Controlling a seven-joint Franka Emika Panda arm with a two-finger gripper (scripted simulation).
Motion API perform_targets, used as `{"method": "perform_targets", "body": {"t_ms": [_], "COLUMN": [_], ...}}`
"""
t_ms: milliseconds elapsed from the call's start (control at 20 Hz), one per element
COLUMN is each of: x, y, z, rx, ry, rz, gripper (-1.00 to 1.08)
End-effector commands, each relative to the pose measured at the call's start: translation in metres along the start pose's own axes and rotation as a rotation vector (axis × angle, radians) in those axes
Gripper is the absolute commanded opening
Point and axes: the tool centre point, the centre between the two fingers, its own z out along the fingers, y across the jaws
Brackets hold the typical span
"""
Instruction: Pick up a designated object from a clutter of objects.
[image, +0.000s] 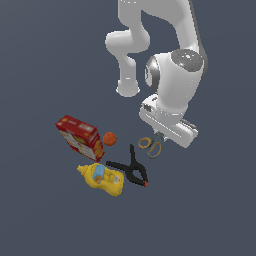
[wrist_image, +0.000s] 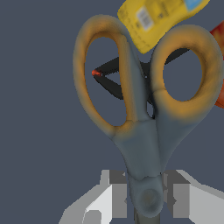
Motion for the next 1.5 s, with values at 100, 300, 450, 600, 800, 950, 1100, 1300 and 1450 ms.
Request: {"method": "perform_targets", "body": {"t_ms": [100,300,450,600,800,950,1100,1300,1450], "x": [0.025,0.048,0.064,0.081,0.099,0.109,0.117,0.125,0.128], "y": [0.014,0.025,0.033,0.041,0.048,0.052,0.055,0.057,0.058], "z": [-0.05,-0.092,-0.123,-0.152,-0.184,-0.202,-0.216,-0.228,-0.233], "rx": [0.001,0.001,0.001,0.001,0.0,0.0,-0.001,-0.001,-0.001], "ry": [-0.001,-0.001,-0.001,-0.001,0.0,0.0,0.001,0.001,0.001], "rz": [-0.001,-0.001,-0.001,0.0,0.0,0.0,0.0,0.0,0.0], "gripper": [-1.0,-1.0,-1.0,-1.0,-1.0,-1.0,-1.0,-1.0,-1.0]}}
